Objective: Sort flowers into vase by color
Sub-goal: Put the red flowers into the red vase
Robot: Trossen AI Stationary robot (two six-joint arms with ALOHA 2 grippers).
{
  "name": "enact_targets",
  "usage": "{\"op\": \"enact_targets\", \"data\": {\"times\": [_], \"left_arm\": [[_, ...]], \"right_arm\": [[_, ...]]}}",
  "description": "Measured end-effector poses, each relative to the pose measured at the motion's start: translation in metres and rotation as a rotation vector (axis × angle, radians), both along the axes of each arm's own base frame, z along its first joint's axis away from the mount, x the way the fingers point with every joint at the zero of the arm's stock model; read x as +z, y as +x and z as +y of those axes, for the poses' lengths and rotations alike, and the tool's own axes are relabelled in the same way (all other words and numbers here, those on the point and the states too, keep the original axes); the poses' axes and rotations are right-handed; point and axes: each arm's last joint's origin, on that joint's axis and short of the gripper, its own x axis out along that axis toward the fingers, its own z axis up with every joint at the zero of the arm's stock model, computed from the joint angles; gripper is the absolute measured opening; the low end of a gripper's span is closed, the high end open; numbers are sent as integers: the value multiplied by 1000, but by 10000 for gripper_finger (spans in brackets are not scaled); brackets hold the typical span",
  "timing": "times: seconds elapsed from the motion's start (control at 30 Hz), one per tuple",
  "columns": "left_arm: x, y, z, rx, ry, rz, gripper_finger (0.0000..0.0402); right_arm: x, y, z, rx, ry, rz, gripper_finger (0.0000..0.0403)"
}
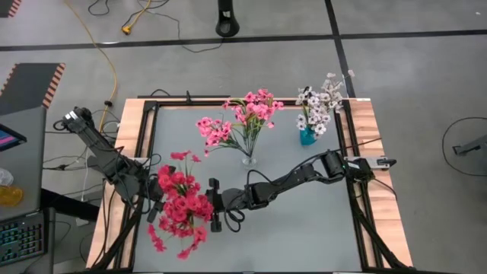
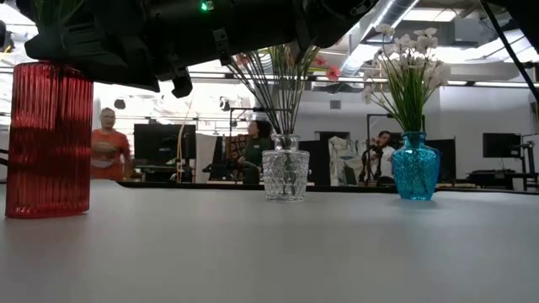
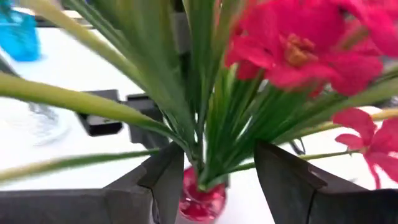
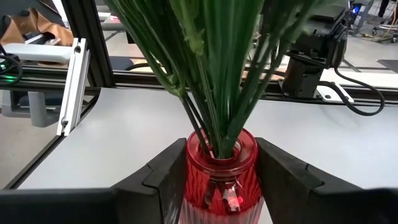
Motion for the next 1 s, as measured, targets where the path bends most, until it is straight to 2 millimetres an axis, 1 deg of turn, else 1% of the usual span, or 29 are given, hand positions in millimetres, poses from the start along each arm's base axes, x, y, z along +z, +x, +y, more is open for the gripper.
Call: {"op": "enact_targets", "data": {"times": [0.13, 0.3, 0.53, 0.8, 1.0], "left_arm": [[-1, -3, 1, -51, -4, 24, 181], [1, -10, 8, -34, -2, 31, 181], [7, -18, 16, -35, -19, -17, 181], [6, -34, 31, -31, -45, 27, 181], [7, -42, 39, -27, -58, 19, 181]], "right_arm": [[0, 0, 0, 0, -1, 0, 207], [0, 0, 0, -1, -1, 1, 207], [0, 0, 0, -1, -1, 1, 207], [0, 0, 0, -1, -1, 1, 207], [0, 0, -1, -2, 2, 1, 207]]}}
